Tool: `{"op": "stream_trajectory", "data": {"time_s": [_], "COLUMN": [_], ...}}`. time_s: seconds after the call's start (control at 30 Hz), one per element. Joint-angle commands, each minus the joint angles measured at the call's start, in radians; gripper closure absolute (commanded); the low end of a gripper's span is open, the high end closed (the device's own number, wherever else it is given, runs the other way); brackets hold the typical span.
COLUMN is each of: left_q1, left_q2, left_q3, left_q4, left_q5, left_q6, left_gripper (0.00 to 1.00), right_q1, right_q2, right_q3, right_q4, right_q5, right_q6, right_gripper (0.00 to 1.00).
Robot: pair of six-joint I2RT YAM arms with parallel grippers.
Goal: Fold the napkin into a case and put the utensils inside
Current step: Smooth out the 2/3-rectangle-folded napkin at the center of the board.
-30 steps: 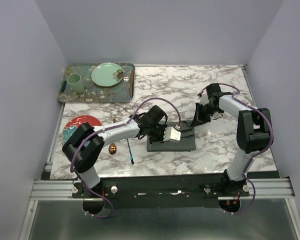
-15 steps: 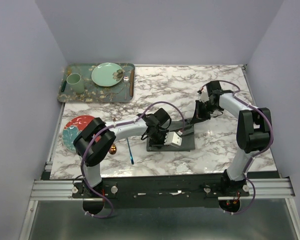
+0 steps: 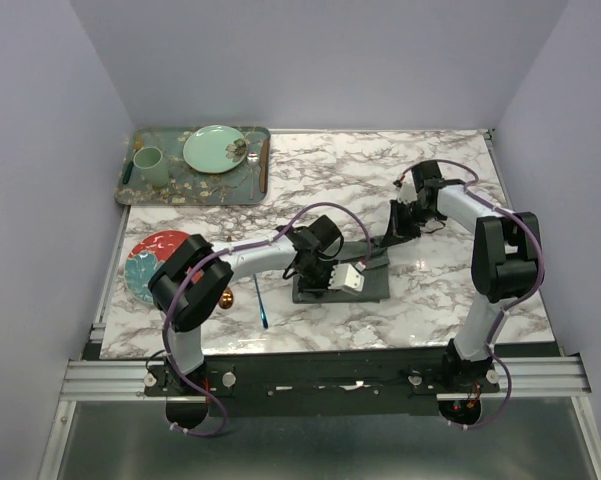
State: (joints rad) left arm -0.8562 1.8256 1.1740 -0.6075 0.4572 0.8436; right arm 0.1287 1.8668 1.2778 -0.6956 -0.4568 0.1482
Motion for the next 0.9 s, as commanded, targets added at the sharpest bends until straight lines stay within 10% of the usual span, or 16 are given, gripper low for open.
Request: {"op": "stream_trajectory", "data": {"time_s": [0.0, 0.23, 0.87], "left_q1": [0.040, 0.069, 0.129], "left_q2": [0.006, -0.121, 0.179], "left_q3": [0.033, 0.108, 0.286], "left_q4": [-0.018, 0.096, 0.155], "left_q5": [0.029, 0.098, 0.025], "left_q6": [-0.076, -0.297, -0.535], "left_gripper": [0.83, 0.59, 0.69], "right_q1": [-0.001, 0.008, 0.015], "right_q2": [-0.015, -0.032, -0.156], "right_q3": [-0.086, -0.104, -0.020], "right_q4": [0.018, 0.042, -0.074], "right_q5": [0.010, 0.026, -0.037], "right_q6": [-0.032, -0.047, -0.111], "right_gripper": [1.00, 0.86, 0.43]}}
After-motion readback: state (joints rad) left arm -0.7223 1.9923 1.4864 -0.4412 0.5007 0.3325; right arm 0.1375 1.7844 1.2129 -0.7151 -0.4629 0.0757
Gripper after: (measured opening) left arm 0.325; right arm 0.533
